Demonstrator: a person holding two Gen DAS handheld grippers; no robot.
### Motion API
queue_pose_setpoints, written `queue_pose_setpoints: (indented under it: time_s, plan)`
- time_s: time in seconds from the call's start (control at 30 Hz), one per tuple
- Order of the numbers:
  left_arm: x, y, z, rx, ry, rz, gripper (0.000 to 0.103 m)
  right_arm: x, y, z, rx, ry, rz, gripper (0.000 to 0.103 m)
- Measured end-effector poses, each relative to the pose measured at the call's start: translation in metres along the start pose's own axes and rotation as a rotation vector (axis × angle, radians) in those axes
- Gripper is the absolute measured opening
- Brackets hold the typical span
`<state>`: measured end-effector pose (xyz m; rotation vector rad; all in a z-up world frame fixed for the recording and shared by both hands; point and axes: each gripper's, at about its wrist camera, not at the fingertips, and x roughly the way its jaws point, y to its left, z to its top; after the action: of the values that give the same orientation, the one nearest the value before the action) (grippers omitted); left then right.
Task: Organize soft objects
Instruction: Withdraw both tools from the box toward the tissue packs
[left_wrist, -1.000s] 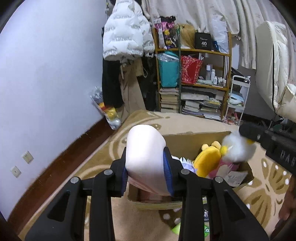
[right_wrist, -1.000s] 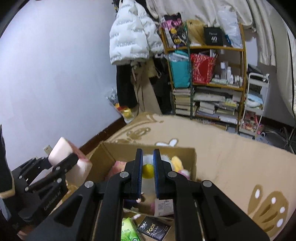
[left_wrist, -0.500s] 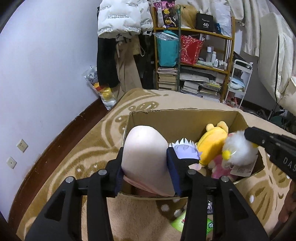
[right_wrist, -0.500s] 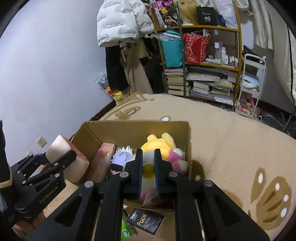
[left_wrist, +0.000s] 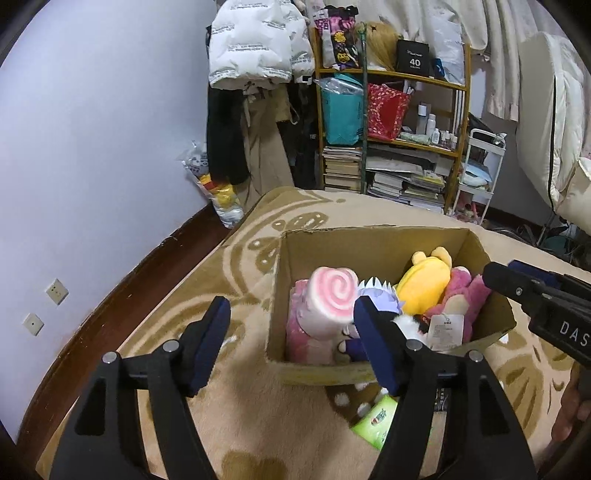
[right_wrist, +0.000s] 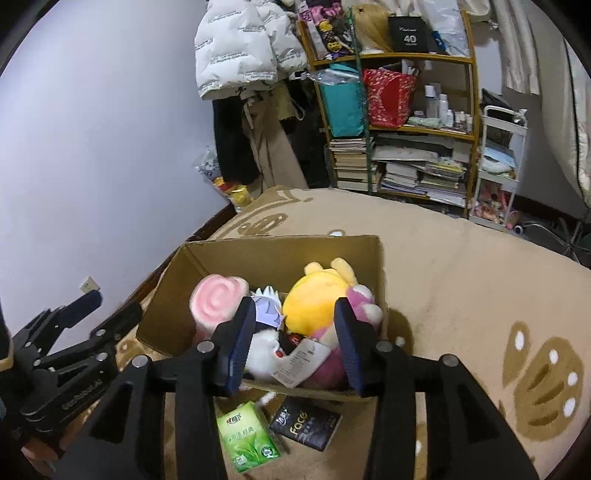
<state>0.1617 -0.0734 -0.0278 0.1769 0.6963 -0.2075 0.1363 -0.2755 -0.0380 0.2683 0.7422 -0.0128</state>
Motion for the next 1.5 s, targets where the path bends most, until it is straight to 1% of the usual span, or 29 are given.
queue_pose_setpoints:
  time_s: [0.03,0.13,0.17,0.2,0.23,0.3,0.37,0.43,0.47,0.5,0.53,0.57,0.6,0.67,0.97,1.07,1.2,1.5]
  plan:
    - [-0.004,0.001,-0.001,-0.002,-0.002,0.006,0.069,-0.002,0.000,-0.001,0.000,0.000,0.000,0.053]
    - [-0.015,0.005,-0.005,-0.021,0.002,0.012,0.071,-0.013,0.000,-0.005,0.004,-0.005,-0.009,0.057]
    - [-0.017,0.006,-0.005,-0.025,0.004,0.010,0.073,-0.017,0.000,-0.006,0.004,-0.008,-0.015,0.062]
    - [-0.021,0.008,-0.007,-0.034,0.005,0.011,0.079,-0.022,-0.001,-0.007,0.003,-0.014,-0.023,0.065]
    - [-0.024,0.010,-0.009,-0.041,0.005,0.013,0.080,-0.026,-0.001,-0.007,0.003,-0.019,-0.030,0.069]
    - [-0.031,0.013,-0.013,-0.046,0.001,0.014,0.080,-0.036,-0.001,-0.009,-0.001,-0.030,-0.048,0.074]
    - [-0.037,0.013,-0.016,-0.042,0.002,0.016,0.080,-0.041,0.000,-0.010,-0.006,-0.034,-0.058,0.084]
    - [-0.044,0.012,-0.021,-0.034,0.002,0.029,0.080,-0.048,0.002,-0.011,-0.011,-0.039,-0.071,0.090]
    - [-0.047,0.012,-0.023,-0.032,0.005,0.036,0.080,-0.051,0.002,-0.012,-0.012,-0.046,-0.079,0.091]
    - [-0.050,0.013,-0.024,-0.032,0.006,0.037,0.081,-0.055,0.002,-0.013,-0.009,-0.054,-0.084,0.092]
    - [-0.053,0.013,-0.027,-0.035,0.005,0.035,0.082,-0.058,0.003,-0.014,-0.004,-0.055,-0.078,0.096]
    - [-0.056,0.014,-0.029,-0.041,0.005,0.034,0.087,-0.061,0.003,-0.015,0.000,-0.054,-0.073,0.102]
    - [-0.058,0.014,-0.031,-0.043,0.004,0.034,0.090,-0.063,0.003,-0.016,0.004,-0.054,-0.072,0.103]
    - [-0.061,0.013,-0.034,-0.038,0.007,0.037,0.090,-0.067,0.004,-0.019,0.005,-0.053,-0.076,0.103]
    - [-0.061,0.010,-0.047,-0.027,0.050,0.025,0.091,-0.063,0.001,-0.039,0.029,0.036,-0.088,0.103]
    - [-0.056,0.007,-0.052,-0.022,0.073,0.020,0.093,-0.059,0.000,-0.044,0.031,0.045,-0.119,0.103]
    - [-0.048,0.003,-0.059,-0.013,0.097,0.006,0.094,-0.051,-0.003,-0.048,0.019,0.076,-0.138,0.103]
    - [-0.029,-0.010,-0.068,0.009,0.150,-0.031,0.095,-0.022,-0.012,-0.056,0.048,0.150,-0.144,0.103]
